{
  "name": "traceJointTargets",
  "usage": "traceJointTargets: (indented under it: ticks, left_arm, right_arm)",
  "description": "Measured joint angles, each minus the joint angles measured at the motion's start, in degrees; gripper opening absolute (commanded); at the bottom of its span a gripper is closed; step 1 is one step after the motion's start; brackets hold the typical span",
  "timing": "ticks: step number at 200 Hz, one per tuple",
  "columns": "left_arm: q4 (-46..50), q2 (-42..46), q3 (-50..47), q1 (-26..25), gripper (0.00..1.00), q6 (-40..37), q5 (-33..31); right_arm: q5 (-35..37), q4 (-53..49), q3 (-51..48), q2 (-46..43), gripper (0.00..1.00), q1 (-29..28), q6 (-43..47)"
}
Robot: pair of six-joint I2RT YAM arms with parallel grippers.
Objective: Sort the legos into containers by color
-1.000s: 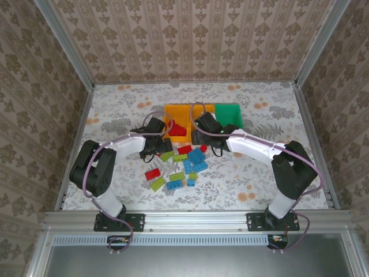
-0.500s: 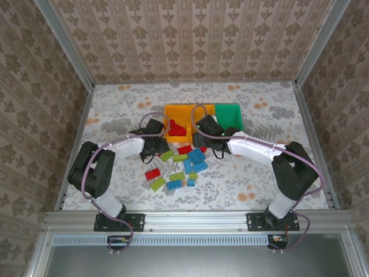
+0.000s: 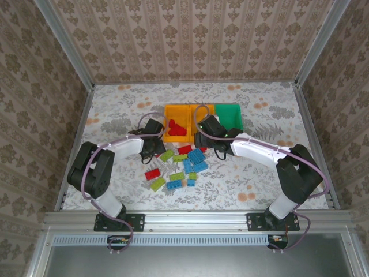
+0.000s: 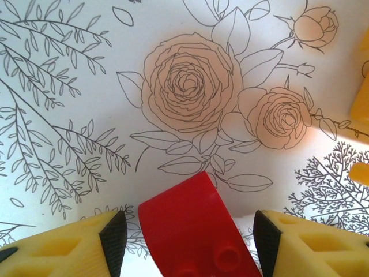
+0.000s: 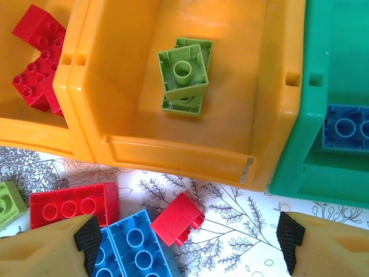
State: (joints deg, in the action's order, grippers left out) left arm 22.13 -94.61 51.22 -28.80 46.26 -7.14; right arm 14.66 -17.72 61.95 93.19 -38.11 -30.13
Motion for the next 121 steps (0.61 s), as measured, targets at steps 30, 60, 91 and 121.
traceJointTargets:
  ticks: [30,60,91,121]
  left_arm:
    - [1.22,1.01,-0.24,0.0,0.64,-0.63,-0.22]
    - [2.14,2.29,-0.61,-0.13,0.7,-1.07,-0.37]
    - [2.51,2.34,-0.61,-1.57,0.69,-1.05,-0.39]
    - [2.32,1.07,-0.59,-1.97,0.65,-1.05,-0.2]
  right_arm:
    - [0.0,-0.02,0.0,0.0,0.83,0.0,0.0]
    - [0.0,-0.02,0.0,0.0,0.83,0.04,0.02]
    - [0.0,-0.02,0.0,0.0,0.84,0.04,0.02]
    - [0.02,-0.02,-0.15,0.0,0.84,0.04,0.02]
